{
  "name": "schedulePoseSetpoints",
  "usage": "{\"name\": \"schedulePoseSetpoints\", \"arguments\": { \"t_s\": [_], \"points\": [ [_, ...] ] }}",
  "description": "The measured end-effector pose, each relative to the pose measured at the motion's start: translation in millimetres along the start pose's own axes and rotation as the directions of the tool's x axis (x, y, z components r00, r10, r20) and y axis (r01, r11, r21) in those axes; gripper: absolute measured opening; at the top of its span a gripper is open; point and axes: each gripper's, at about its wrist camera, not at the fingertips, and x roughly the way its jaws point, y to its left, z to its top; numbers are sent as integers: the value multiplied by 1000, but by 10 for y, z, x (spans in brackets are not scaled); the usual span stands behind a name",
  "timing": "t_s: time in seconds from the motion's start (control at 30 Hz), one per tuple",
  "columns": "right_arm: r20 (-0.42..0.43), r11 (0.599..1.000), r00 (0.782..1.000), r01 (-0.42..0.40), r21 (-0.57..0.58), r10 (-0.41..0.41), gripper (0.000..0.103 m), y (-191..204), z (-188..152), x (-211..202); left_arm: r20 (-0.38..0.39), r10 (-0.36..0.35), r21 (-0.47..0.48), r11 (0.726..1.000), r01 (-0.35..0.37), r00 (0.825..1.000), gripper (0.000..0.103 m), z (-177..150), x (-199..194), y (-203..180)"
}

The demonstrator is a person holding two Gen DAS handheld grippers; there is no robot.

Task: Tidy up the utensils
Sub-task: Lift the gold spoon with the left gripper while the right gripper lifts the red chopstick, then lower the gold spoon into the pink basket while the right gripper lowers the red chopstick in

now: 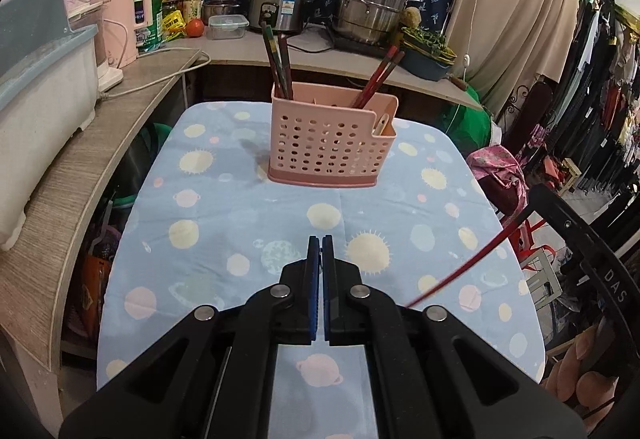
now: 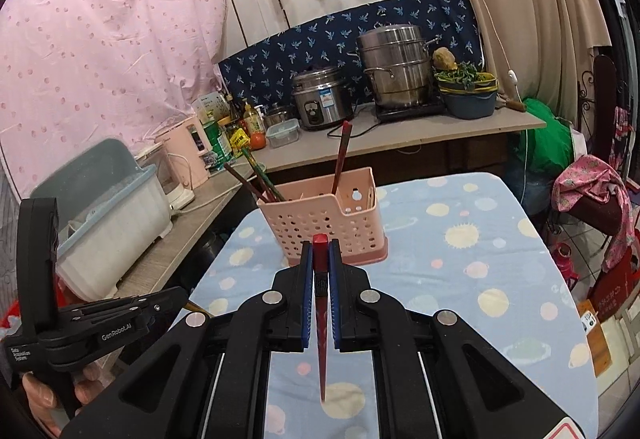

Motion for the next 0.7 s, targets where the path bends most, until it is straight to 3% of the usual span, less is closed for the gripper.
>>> {"name": "schedulePoseSetpoints", "arguments": {
  "t_s": [0.3,0.7],
  "points": [
    [77,999,996,-43,21,41,7,-1,507,94,32,-54,25,998,54,998,1,578,-22,-47],
    [220,999,975,-42,5,40,7,100,1454,405,114,-41,48,998,35,993,1,1370,102,-129]
  ]
}}
